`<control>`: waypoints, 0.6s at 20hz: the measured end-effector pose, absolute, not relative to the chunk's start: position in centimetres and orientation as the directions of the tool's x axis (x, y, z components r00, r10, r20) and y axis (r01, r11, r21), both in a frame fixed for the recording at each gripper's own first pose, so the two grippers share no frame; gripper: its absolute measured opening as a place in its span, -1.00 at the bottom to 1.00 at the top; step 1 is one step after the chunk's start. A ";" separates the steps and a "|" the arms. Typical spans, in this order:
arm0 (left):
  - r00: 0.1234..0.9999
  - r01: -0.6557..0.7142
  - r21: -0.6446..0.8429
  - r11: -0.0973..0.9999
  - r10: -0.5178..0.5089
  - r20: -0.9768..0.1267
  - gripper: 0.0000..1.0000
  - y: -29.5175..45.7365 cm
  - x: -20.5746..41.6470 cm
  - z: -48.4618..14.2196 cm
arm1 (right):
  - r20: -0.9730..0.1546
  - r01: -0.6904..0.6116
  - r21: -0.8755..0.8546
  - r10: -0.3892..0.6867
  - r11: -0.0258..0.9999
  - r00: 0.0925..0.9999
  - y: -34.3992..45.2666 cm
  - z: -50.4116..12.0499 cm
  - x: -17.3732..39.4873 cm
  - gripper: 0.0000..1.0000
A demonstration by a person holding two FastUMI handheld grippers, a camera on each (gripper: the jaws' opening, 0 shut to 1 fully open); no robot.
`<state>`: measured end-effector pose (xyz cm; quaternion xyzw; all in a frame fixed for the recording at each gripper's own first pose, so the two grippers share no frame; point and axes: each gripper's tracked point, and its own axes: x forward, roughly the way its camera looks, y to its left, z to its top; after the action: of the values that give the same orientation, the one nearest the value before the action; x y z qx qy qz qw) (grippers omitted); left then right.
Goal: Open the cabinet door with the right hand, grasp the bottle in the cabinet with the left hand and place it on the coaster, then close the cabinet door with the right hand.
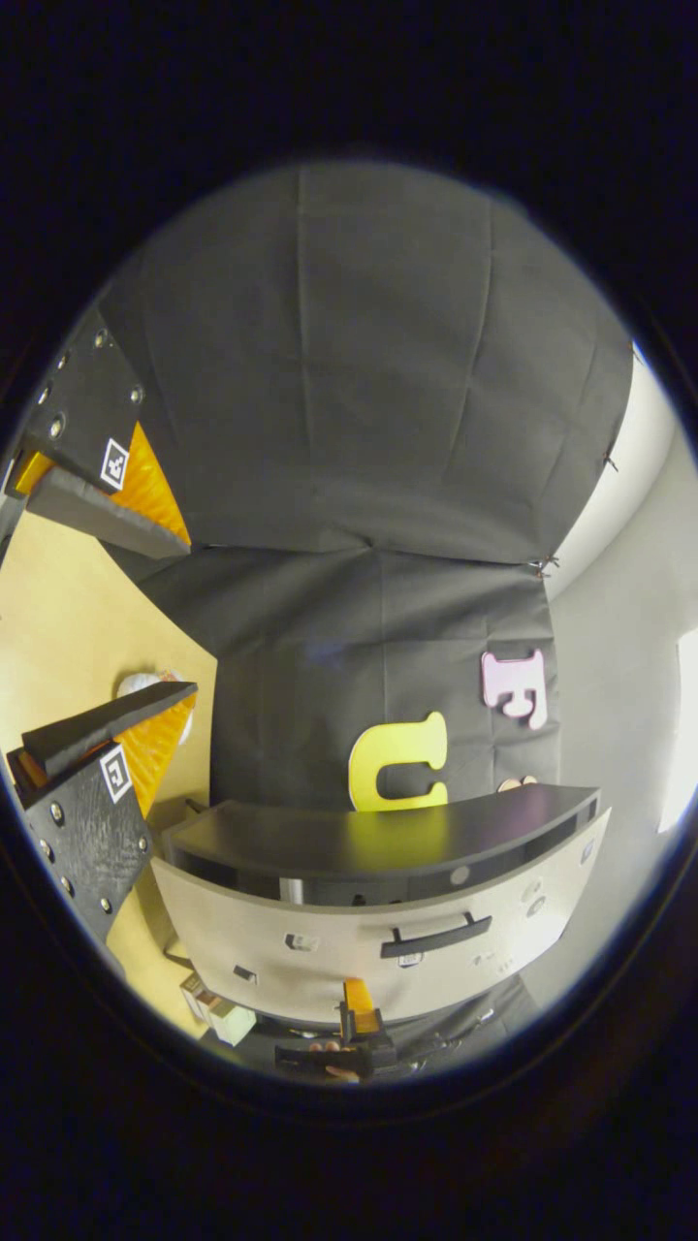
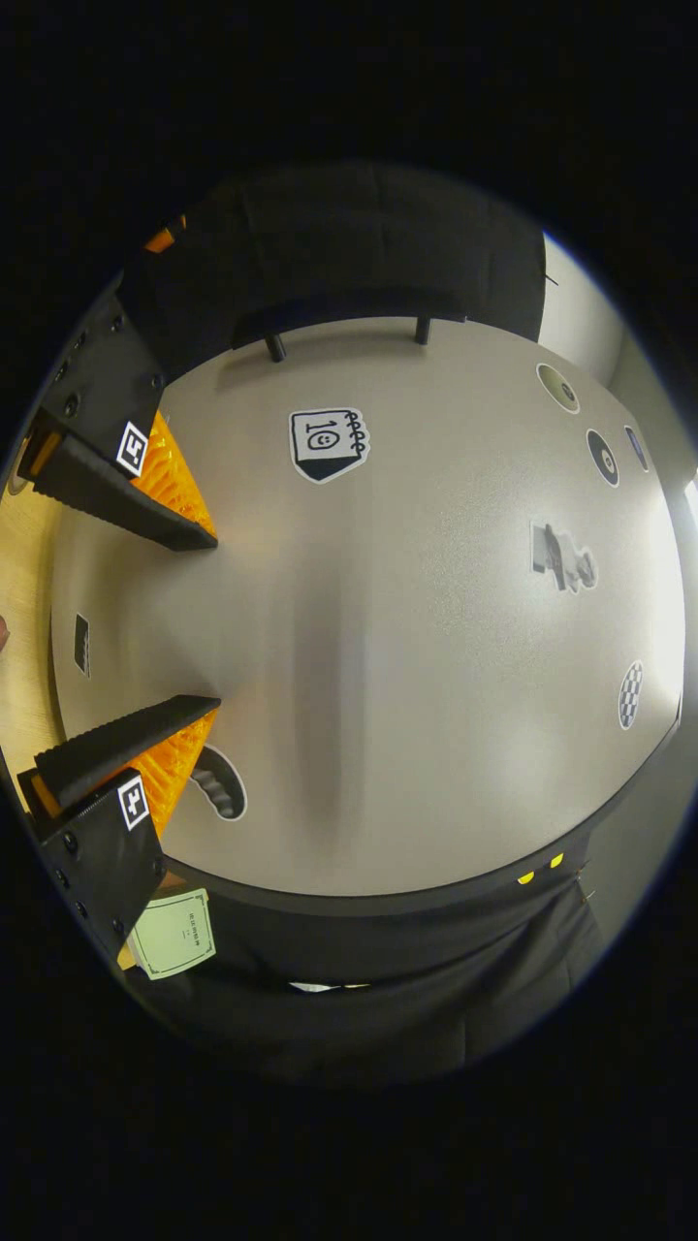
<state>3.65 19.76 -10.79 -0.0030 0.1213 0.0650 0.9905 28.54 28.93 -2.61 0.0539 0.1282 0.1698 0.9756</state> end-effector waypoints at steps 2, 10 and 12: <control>0.961 -0.130 0.004 0.991 0.127 -0.247 0.55 19.8 3.3 -10.4 | -0.223 -0.312 0.112 0.329 0.944 0.918 29.1 -2.7 28.5 0.92; 0.973 -0.076 -0.009 0.997 0.072 -0.220 0.56 13.3 3.9 -6.1 | -0.141 -0.353 0.147 0.373 0.924 0.917 24.9 1.2 24.1 0.92; 0.980 -0.025 -0.015 1.000 0.021 -0.198 0.56 9.9 3.8 -4.6 | -0.121 -0.338 0.141 0.355 0.931 0.927 21.1 2.2 22.0 0.92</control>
<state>3.77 9.87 -4.57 -0.0089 0.0994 0.0116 0.9949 21.99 21.11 2.21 0.0587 0.0725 0.1769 0.9798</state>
